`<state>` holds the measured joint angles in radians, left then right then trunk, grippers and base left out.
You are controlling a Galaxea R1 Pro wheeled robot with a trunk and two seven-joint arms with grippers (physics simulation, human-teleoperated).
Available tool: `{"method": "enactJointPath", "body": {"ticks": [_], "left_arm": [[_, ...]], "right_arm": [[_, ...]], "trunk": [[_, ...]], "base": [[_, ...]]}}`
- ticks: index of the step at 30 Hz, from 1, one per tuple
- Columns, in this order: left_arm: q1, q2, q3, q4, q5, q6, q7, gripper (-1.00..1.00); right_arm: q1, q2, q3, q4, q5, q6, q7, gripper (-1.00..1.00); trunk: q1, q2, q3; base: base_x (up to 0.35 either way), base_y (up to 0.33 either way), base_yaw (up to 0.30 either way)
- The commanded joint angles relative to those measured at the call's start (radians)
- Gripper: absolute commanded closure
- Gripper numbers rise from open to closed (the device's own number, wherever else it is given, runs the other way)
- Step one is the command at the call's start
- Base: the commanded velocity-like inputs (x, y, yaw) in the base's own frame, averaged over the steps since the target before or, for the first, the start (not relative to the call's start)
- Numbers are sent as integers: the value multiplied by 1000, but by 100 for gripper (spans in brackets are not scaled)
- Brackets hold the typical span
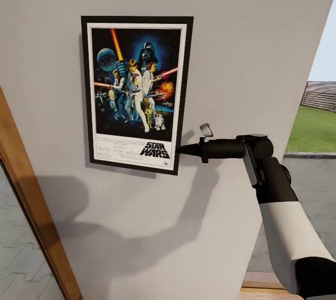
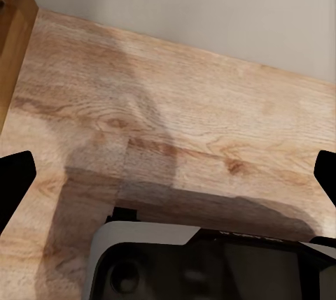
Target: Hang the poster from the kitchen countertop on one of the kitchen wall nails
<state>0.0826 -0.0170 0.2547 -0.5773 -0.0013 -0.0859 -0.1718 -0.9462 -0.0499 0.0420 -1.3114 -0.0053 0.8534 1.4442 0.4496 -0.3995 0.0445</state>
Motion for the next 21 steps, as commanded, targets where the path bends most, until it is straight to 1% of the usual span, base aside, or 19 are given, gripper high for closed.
{"method": "enactJointPath", "body": {"ticks": [1,21], "left_arm": [[0,-1,8,-1,0,0,-9,-100],[0,-1,8,-2,0,0,-9,-100]], "right_arm": [[0,-1,1,0,-1,12,2,100],[0,-1,1,0,-1,12,2,100]], "trunk": [[0,-1,0],[0,-1,0]], "base": [[0,0,0],[0,0,0]]}}
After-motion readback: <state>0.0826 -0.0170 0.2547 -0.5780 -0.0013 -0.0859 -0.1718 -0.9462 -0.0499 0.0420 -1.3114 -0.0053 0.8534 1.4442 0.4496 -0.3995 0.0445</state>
